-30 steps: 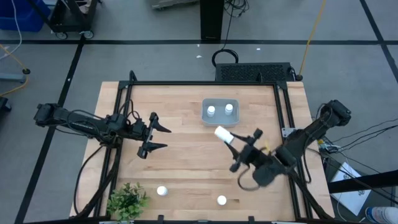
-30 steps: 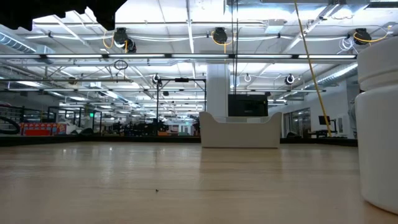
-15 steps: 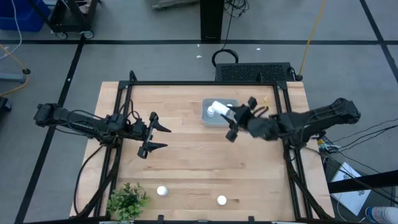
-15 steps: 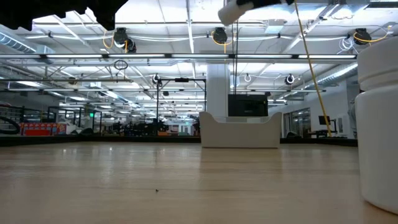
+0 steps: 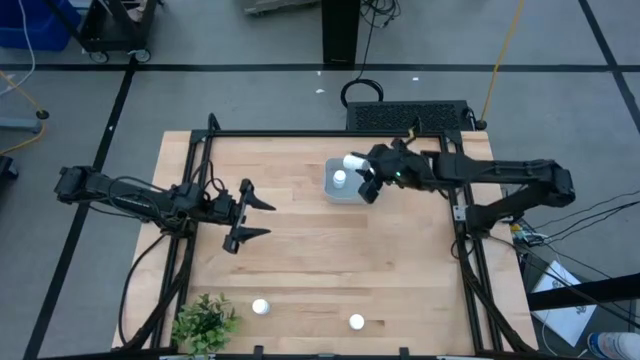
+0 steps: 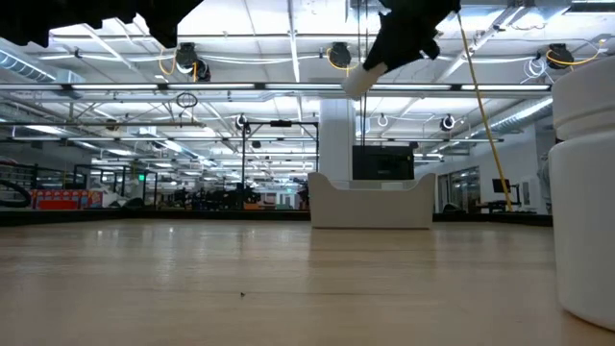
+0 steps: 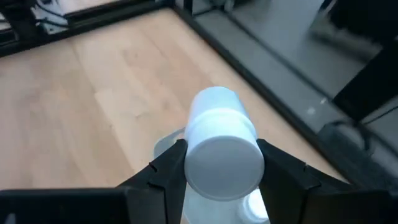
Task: Pick and place pill bottles into a basket
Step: Put the white medicine bottle into the gray bin
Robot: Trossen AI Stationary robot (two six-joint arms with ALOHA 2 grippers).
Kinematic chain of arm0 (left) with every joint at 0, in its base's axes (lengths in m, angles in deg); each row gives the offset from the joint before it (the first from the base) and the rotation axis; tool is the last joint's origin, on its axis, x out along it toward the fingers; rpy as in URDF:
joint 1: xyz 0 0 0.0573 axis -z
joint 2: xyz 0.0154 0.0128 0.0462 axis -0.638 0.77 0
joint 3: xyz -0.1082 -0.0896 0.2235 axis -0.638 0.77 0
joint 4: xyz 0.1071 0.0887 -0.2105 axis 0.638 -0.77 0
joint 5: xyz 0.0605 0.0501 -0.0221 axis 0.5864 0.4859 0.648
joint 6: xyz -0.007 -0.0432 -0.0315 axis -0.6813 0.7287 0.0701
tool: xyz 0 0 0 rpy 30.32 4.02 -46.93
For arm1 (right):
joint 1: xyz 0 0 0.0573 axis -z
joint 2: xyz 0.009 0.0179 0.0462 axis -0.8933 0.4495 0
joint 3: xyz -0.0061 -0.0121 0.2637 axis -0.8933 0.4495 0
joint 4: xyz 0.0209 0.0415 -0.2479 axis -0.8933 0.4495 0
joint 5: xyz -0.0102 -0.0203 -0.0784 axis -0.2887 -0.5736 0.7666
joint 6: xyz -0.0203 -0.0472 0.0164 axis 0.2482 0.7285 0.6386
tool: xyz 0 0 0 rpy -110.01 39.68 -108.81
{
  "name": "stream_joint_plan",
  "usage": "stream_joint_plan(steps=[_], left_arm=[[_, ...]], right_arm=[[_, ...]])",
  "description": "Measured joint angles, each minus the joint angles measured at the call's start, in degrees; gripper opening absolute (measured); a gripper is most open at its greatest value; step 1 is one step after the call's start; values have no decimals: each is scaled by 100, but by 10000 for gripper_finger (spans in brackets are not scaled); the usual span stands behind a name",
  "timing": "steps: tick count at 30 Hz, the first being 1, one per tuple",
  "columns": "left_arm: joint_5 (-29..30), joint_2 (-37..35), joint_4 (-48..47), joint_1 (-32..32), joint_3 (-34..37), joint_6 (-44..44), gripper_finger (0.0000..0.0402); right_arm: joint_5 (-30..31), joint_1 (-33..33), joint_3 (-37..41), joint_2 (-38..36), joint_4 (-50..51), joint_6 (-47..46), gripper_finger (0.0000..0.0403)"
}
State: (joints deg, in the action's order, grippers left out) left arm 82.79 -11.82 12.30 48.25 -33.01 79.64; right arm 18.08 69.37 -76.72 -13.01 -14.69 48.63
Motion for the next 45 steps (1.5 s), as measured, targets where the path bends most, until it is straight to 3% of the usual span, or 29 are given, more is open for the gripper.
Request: stream_joint_plan(steps=[12,23,45], left_arm=[[115,0,3,-6,0,-88,273],[111,1,-24,-6,0,-105,273],[201,1,-149,-26,0,-104,274]], right_arm=[[-990,735,-1341,1380,2140,-110,151],[-2156,1360,-1679,1755,3174,-321,151],[-2589,1518,-1676,2854,3191,-146,151]])
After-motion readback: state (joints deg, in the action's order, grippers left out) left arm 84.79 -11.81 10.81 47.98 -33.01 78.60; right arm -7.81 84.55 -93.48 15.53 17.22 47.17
